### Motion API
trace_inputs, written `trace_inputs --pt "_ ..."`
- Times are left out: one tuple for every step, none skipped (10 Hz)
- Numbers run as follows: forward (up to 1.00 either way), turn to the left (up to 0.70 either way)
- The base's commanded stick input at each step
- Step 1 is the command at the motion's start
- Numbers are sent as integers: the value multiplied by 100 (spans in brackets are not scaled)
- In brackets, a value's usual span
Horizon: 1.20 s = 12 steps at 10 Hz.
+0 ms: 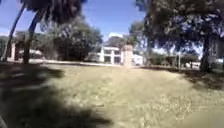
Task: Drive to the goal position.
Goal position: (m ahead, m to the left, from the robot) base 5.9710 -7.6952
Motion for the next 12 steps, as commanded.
trace_inputs --pt "70 0" --pt "70 0" --pt "70 0" --pt "70 0" --pt "70 0" --pt "70 0" --pt "70 0" --pt "70 0" --pt "70 0" --pt "70 0" --pt "70 0" --pt "70 0"
